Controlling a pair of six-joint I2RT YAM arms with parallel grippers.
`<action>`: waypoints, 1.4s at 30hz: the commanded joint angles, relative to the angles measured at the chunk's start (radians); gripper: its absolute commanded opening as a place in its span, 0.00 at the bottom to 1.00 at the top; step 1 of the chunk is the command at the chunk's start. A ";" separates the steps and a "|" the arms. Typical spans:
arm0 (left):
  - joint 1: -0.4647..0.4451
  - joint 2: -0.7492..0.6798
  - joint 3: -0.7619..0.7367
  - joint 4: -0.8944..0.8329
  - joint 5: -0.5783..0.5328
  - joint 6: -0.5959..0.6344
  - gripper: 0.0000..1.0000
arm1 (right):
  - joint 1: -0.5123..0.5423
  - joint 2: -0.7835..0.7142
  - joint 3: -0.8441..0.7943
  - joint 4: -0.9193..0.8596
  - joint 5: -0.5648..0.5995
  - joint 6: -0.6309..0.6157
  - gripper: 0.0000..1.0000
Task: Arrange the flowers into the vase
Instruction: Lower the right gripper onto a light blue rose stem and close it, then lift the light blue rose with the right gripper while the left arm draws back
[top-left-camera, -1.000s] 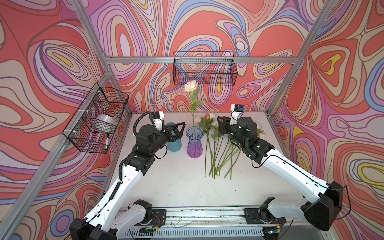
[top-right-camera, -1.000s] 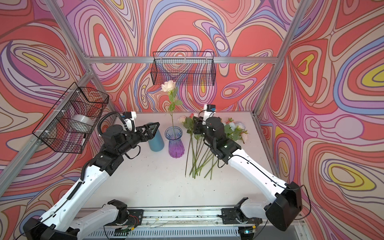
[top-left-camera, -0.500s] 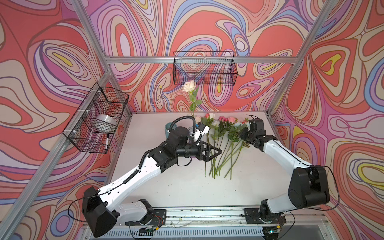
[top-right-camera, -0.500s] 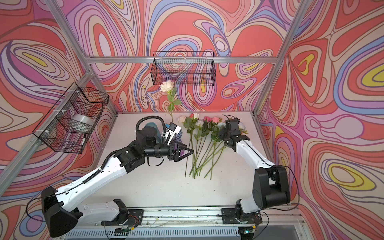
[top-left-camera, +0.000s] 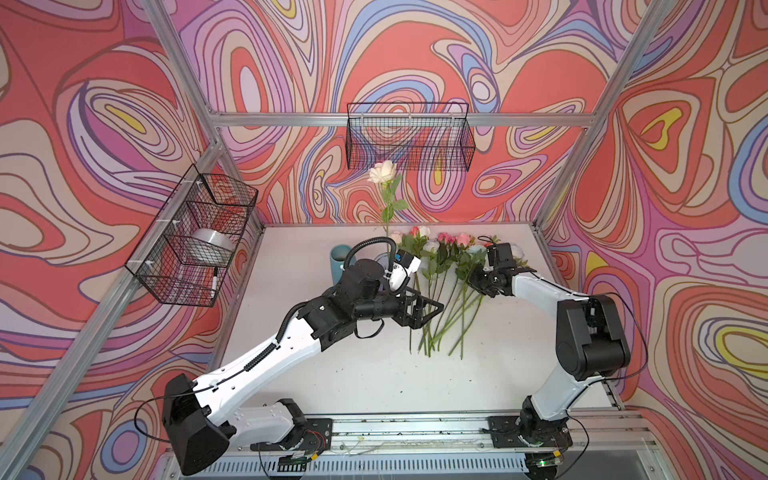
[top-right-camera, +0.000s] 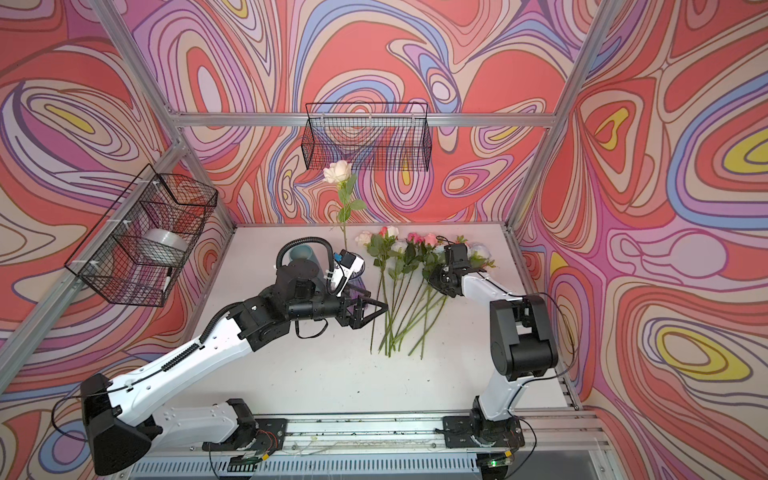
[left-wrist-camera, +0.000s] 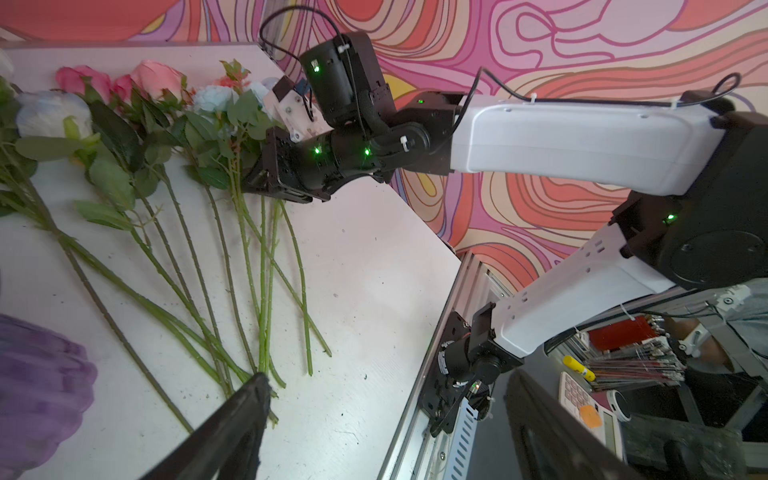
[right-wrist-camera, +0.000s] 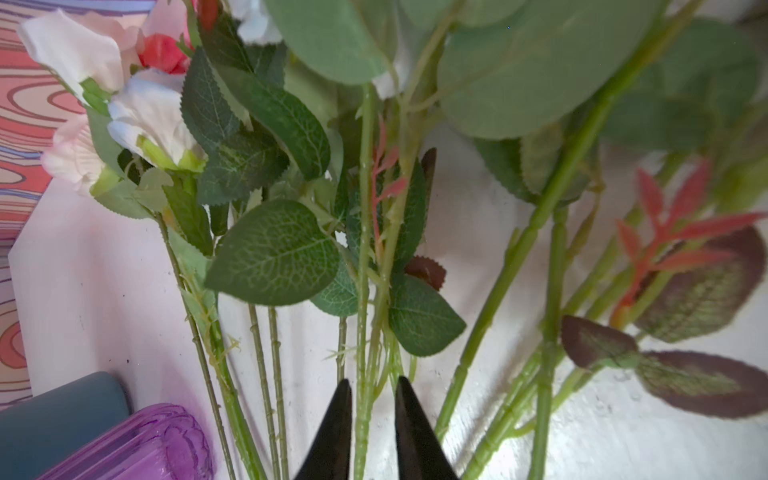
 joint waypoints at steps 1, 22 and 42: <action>0.001 -0.037 -0.012 -0.007 -0.068 0.028 0.90 | -0.001 0.017 0.013 0.031 -0.060 0.021 0.21; 0.001 -0.031 -0.008 -0.021 -0.092 0.039 0.90 | -0.001 0.074 0.020 0.054 -0.112 0.056 0.04; 0.000 -0.083 -0.029 -0.009 -0.177 0.088 0.91 | 0.105 -0.277 -0.014 0.067 0.170 -0.092 0.00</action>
